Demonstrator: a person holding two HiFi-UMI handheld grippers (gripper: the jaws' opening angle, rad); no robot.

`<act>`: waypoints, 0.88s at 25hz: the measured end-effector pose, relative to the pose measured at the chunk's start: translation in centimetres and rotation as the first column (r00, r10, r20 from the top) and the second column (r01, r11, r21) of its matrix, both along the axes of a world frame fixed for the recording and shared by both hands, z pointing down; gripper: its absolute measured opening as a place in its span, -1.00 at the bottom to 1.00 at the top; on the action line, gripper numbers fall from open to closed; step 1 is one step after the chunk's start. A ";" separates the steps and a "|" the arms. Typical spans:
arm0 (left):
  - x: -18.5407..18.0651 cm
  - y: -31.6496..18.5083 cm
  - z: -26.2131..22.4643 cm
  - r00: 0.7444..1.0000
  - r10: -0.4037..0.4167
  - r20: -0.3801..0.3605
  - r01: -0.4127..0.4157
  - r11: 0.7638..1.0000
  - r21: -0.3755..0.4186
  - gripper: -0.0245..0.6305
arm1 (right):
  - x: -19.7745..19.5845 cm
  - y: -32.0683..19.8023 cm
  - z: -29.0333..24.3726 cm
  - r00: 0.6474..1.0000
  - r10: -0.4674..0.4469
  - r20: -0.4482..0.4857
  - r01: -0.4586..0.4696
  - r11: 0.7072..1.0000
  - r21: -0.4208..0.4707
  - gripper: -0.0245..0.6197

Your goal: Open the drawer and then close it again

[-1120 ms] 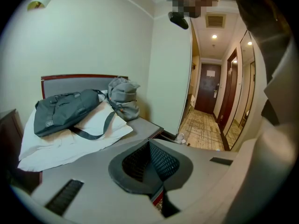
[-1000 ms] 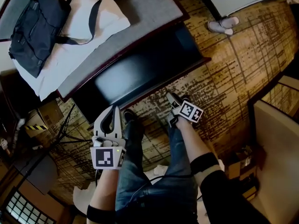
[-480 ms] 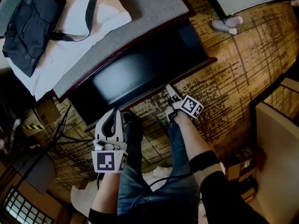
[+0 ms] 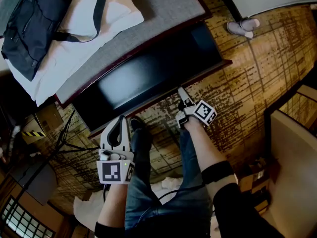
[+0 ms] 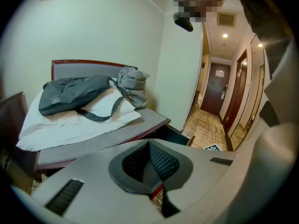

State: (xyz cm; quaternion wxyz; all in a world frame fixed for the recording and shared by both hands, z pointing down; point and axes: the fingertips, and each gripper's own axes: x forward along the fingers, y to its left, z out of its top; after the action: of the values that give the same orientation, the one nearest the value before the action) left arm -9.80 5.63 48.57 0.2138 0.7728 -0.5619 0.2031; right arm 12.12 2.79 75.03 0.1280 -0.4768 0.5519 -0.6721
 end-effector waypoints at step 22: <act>-3.9 0.1 1.0 0.995 -0.094 -0.014 0.094 0.996 -0.005 -0.92 | -4.9 -9.2 -0.4 1.000 -0.013 0.008 0.012 0.999 0.048 -0.32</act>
State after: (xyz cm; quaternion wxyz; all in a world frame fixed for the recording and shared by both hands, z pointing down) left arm -13.75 5.75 49.60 0.2289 0.7464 -0.5958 0.1885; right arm 7.27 -6.39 74.60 0.1376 -0.4671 0.5704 -0.6615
